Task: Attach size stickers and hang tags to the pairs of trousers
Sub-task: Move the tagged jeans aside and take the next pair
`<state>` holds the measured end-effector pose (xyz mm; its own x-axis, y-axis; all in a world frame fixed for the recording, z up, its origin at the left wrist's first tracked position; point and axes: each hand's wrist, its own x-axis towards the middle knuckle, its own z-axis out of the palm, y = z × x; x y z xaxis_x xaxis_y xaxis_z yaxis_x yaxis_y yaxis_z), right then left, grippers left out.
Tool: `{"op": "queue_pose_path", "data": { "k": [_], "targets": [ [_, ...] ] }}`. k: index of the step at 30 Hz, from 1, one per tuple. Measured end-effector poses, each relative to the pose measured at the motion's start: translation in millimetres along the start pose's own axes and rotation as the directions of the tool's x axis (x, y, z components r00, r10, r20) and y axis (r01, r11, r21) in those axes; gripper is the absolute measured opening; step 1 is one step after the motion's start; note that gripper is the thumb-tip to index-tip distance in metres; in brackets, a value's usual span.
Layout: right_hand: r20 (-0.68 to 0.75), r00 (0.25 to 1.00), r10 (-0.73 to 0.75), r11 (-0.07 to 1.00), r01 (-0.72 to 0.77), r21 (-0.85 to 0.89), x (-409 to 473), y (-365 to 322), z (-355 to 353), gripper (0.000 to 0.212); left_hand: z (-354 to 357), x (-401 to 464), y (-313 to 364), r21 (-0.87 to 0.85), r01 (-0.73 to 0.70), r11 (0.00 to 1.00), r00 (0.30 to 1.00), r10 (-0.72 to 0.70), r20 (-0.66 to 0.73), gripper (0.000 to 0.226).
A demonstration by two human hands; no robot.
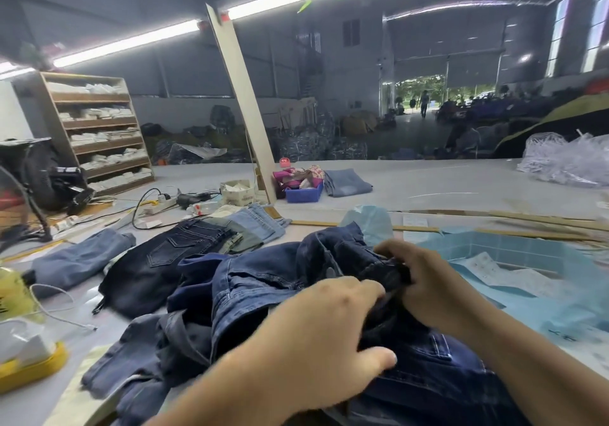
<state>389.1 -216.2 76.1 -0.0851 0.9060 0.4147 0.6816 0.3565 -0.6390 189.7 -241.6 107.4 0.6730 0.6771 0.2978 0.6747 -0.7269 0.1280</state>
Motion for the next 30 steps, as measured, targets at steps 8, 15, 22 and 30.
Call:
{"op": "queue_pose_path", "data": {
  "k": [8,15,22,30],
  "targets": [
    [-0.113,0.993,0.014,0.998,-0.006,0.068,-6.5,7.7,10.7,0.045,-29.4,-41.1,-59.3,0.368,0.246,0.896,0.966,-0.259,-0.016,0.028],
    [-0.302,0.953,-0.02,0.986,-0.031,-0.164,-1.3,6.4,4.1,0.031,-29.3,-20.0,-60.4,-0.457,0.244,0.855,0.949,-0.308,-0.069,0.039],
    [-0.396,0.918,0.029,0.855,-0.229,-0.466,-13.1,9.7,-7.2,0.034,10.6,13.9,-25.8,-0.948,0.193,0.252,0.929,-0.357,0.095,0.05],
    [-0.126,0.983,-0.136,0.949,0.165,0.267,-30.3,-42.4,-15.7,0.044,19.7,32.0,-16.5,-0.934,0.048,0.353,0.977,-0.211,-0.029,0.052]
  ]
}}
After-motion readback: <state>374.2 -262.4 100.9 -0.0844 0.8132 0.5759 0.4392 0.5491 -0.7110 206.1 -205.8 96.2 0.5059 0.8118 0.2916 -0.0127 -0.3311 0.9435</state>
